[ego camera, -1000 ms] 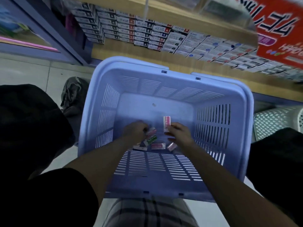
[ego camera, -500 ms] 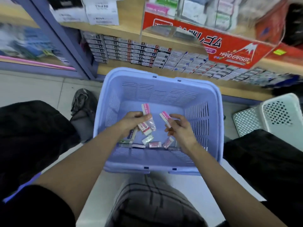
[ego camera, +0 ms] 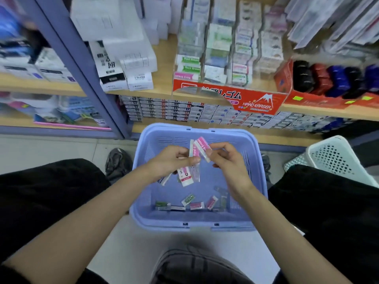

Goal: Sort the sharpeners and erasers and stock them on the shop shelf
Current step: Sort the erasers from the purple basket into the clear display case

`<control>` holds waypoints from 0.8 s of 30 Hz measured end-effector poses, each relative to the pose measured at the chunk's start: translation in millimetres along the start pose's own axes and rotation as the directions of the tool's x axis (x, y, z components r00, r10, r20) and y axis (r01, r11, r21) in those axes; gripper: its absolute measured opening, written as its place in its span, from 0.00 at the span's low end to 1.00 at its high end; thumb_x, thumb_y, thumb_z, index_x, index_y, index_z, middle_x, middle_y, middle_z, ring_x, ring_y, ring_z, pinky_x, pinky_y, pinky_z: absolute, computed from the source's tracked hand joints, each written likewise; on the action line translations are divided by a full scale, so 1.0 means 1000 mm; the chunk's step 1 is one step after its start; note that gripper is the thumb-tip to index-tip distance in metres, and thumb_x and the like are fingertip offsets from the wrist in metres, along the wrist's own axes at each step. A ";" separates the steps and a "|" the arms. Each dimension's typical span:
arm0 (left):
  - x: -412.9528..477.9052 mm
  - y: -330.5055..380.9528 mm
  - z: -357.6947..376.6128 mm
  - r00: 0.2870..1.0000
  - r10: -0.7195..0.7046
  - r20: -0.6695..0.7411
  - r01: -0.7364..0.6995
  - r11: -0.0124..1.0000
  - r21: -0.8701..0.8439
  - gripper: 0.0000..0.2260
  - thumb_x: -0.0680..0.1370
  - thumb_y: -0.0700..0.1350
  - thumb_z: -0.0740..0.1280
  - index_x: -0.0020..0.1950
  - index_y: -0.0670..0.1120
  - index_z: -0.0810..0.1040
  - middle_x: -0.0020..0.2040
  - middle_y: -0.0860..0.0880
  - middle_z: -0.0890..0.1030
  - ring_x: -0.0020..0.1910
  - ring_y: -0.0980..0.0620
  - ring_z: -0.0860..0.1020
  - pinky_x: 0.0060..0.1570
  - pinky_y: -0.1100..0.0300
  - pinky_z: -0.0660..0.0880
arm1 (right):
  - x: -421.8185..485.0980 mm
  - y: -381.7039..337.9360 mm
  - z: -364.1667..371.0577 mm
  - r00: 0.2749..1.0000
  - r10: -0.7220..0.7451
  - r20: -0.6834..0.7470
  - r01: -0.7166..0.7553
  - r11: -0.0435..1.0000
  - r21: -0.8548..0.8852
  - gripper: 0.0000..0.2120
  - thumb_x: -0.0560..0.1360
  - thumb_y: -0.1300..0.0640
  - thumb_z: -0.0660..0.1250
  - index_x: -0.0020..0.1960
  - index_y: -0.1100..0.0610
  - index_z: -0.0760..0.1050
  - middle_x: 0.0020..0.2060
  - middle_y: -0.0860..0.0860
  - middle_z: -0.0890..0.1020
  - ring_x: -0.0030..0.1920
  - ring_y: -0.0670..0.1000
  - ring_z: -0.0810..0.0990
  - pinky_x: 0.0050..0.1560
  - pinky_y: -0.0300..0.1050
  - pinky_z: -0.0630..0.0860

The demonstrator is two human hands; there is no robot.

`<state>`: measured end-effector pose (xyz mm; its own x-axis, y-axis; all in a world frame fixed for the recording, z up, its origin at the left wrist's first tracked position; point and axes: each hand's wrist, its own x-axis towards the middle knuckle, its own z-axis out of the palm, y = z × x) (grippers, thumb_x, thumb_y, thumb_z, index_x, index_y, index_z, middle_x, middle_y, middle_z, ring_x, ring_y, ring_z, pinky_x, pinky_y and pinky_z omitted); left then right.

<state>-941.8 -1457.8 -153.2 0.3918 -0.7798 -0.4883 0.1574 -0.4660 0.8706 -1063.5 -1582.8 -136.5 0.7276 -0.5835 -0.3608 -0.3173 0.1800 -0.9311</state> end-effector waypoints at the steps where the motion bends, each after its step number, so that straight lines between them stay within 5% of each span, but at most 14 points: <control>1: -0.004 0.012 -0.005 1.000 0.020 -0.007 -0.020 0.999 0.040 0.16 0.72 0.53 0.73 0.52 0.42 0.82 0.47 0.35 0.82 0.42 0.50 0.76 0.43 0.53 0.71 | 0.000 -0.008 0.002 1.000 -0.007 0.013 0.007 1.000 -0.002 0.05 0.75 0.64 0.67 0.45 0.55 0.74 0.39 0.50 0.81 0.39 0.43 0.77 0.40 0.34 0.72; 4: -0.014 0.044 -0.015 0.995 0.093 -0.027 -0.088 0.987 0.138 0.10 0.74 0.47 0.70 0.52 0.43 0.82 0.42 0.45 0.84 0.40 0.54 0.79 0.40 0.53 0.74 | 0.006 -0.029 0.008 0.997 0.003 0.071 -0.008 0.998 0.060 0.04 0.75 0.63 0.67 0.46 0.55 0.74 0.43 0.53 0.81 0.43 0.49 0.77 0.43 0.40 0.72; 7: -0.021 0.067 -0.023 0.991 0.123 -0.044 -0.114 0.978 0.173 0.10 0.73 0.46 0.71 0.51 0.44 0.83 0.48 0.45 0.85 0.47 0.52 0.81 0.51 0.52 0.76 | 0.017 -0.051 0.016 0.979 0.082 0.189 -0.113 0.980 0.162 0.07 0.76 0.59 0.66 0.53 0.59 0.77 0.46 0.54 0.81 0.47 0.52 0.78 0.50 0.45 0.71; 9: -0.023 0.079 -0.028 0.989 0.134 -0.060 -0.122 0.979 0.162 0.10 0.72 0.46 0.73 0.51 0.45 0.83 0.49 0.47 0.85 0.49 0.53 0.82 0.56 0.54 0.75 | 0.022 -0.065 0.022 0.959 0.101 0.264 -0.160 0.964 0.211 0.07 0.77 0.58 0.64 0.49 0.60 0.79 0.41 0.53 0.81 0.44 0.51 0.78 0.49 0.43 0.71; 16: -0.014 0.108 -0.040 0.987 0.127 -0.101 -0.100 0.966 0.237 0.13 0.69 0.43 0.76 0.52 0.48 0.81 0.51 0.56 0.83 0.54 0.60 0.79 0.58 0.63 0.73 | 0.051 -0.111 0.030 0.986 -0.019 0.166 -0.069 0.858 0.509 0.05 0.77 0.59 0.63 0.50 0.59 0.75 0.40 0.53 0.80 0.42 0.52 0.78 0.47 0.44 0.75; 18: -0.010 0.109 -0.051 0.972 0.105 -0.208 -0.062 0.977 0.205 0.11 0.69 0.43 0.76 0.50 0.48 0.81 0.49 0.56 0.81 0.52 0.59 0.78 0.51 0.67 0.73 | 0.076 -0.131 0.020 0.990 -0.118 0.082 0.076 0.913 0.400 0.07 0.79 0.59 0.62 0.54 0.59 0.75 0.42 0.52 0.80 0.43 0.50 0.80 0.45 0.42 0.77; 20: -0.006 0.111 -0.067 0.945 0.072 -0.319 -0.043 0.994 0.096 0.11 0.70 0.42 0.75 0.50 0.48 0.81 0.50 0.57 0.79 0.53 0.60 0.75 0.48 0.67 0.69 | 0.105 -0.145 0.015 0.980 -0.199 -0.004 0.199 0.977 0.081 0.09 0.78 0.57 0.64 0.58 0.58 0.74 0.41 0.50 0.82 0.39 0.47 0.82 0.39 0.39 0.73; 24: 0.000 0.122 -0.089 0.912 0.082 -0.402 -0.057 0.996 0.074 0.09 0.70 0.43 0.75 0.46 0.52 0.79 0.51 0.56 0.79 0.50 0.62 0.74 0.44 0.68 0.69 | 0.145 -0.152 0.027 0.967 -0.254 -0.017 0.233 0.909 -0.345 0.10 0.76 0.55 0.68 0.54 0.55 0.72 0.47 0.51 0.79 0.42 0.47 0.79 0.38 0.35 0.69</control>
<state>-841.5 -1477.4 -41.2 0.7345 -0.5816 -0.3496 0.0670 -0.4506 0.8902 -893.5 -1673.2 -49.0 0.7740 -0.6233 -0.1112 -0.3286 -0.2453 -0.9121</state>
